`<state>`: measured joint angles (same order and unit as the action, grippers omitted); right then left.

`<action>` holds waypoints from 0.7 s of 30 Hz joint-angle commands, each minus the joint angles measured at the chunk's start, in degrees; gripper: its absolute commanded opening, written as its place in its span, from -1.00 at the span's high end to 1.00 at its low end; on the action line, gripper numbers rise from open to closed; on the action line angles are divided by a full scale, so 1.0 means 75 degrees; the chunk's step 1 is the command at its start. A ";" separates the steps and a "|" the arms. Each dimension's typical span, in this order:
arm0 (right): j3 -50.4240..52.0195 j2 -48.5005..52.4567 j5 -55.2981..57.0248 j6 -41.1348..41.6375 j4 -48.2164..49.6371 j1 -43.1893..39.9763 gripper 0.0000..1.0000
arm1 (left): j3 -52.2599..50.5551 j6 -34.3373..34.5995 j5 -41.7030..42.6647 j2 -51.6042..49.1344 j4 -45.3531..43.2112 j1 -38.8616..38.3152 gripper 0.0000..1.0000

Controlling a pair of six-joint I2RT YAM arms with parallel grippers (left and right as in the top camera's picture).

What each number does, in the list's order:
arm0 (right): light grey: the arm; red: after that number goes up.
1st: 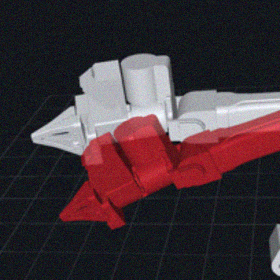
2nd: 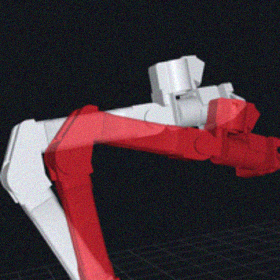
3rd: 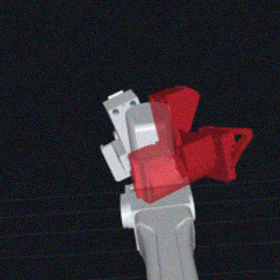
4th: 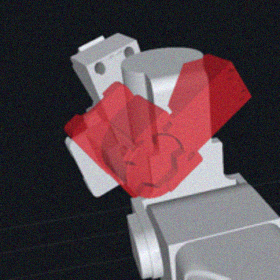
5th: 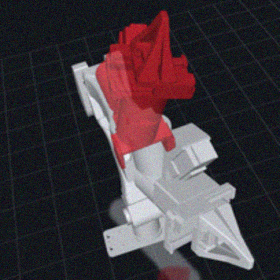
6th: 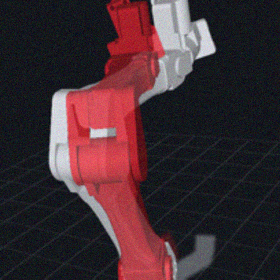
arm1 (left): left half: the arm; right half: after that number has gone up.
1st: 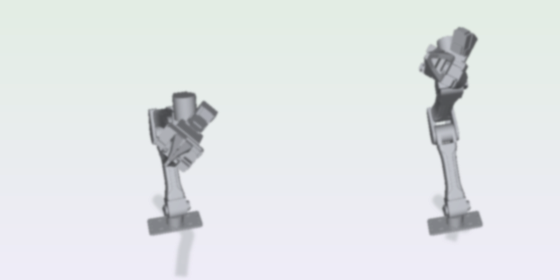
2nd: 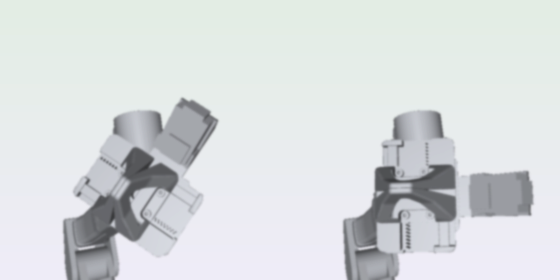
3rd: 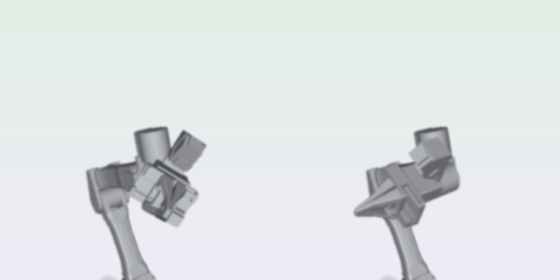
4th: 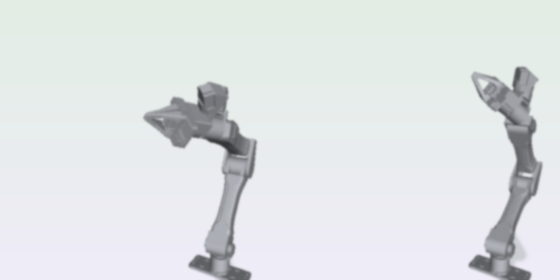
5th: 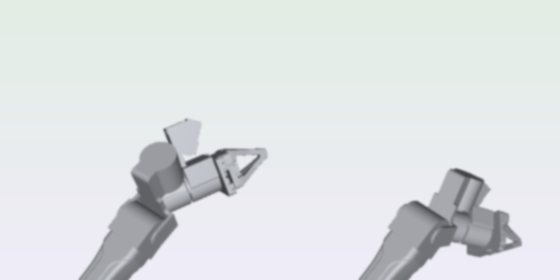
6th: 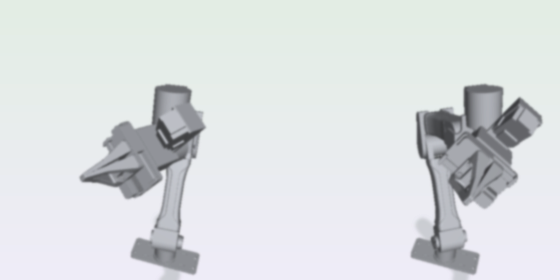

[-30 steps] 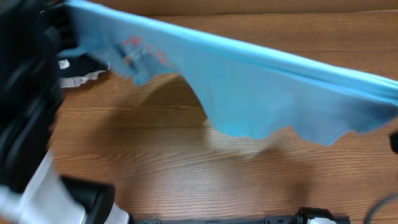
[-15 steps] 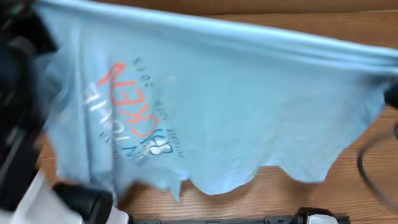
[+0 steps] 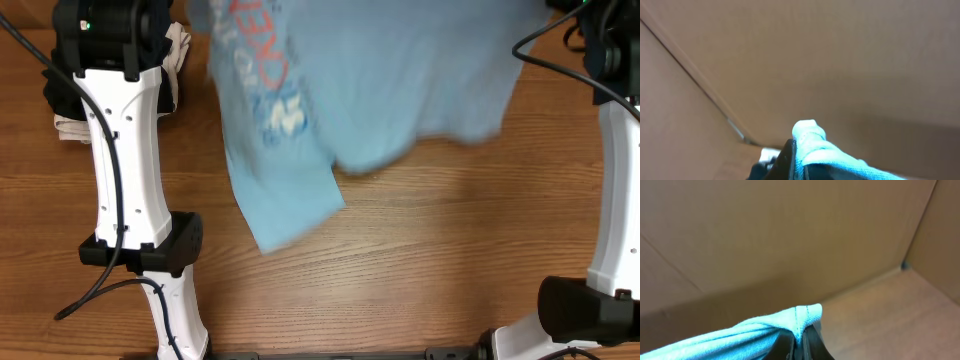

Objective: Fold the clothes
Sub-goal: 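Lift the shirt with both grippers and shake it out in the air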

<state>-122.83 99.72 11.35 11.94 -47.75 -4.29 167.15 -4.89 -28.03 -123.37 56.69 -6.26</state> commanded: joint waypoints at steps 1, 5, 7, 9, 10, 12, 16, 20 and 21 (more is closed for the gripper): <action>-0.0560 -0.0466 0.0682 -0.0058 0.0315 -0.0195 0.92 | 0.0239 -0.0122 -0.0420 0.0437 -0.0650 0.0297 0.92; -0.0632 -0.0431 0.0606 -0.0061 0.0221 -0.0210 0.92 | 0.0242 -0.0297 -0.0248 0.0516 -0.0688 0.0297 0.92; -0.0632 -0.0312 0.0411 -0.0058 -0.0096 -0.0210 0.92 | 0.0227 -0.0294 0.0035 0.0487 -0.0239 0.0297 0.92; -0.0621 -0.0108 0.0268 -0.0055 -0.0516 -0.0210 0.92 | 0.0221 -0.0294 0.0507 0.0408 0.0446 0.0297 0.91; -0.0609 0.0017 0.0245 -0.0055 -0.0717 -0.0210 0.92 | 0.0219 -0.0291 0.0723 0.0367 0.0836 0.0297 0.92; -0.0548 0.0332 0.0178 -0.0026 -0.1227 -0.0210 0.92 | 0.0160 -0.0286 0.1323 0.0233 0.1757 0.0289 0.92; -0.0221 0.0822 -0.0029 -0.0023 -0.1941 -0.0210 0.92 | 0.0079 0.0082 0.2139 -0.0175 0.3363 0.0283 0.92; 0.0236 0.0950 -0.0312 -0.0023 -0.2448 -0.0224 0.92 | 0.0079 0.0312 0.2975 -0.0691 0.4698 0.0283 0.92; 0.0239 0.0950 -0.0423 -0.0026 -0.2620 -0.0248 0.92 | 0.0079 0.0312 0.3110 -0.0781 0.4954 0.0283 0.92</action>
<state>-121.82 107.72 9.32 11.81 -65.89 -4.91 167.92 -4.62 -11.14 -125.91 90.28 -5.10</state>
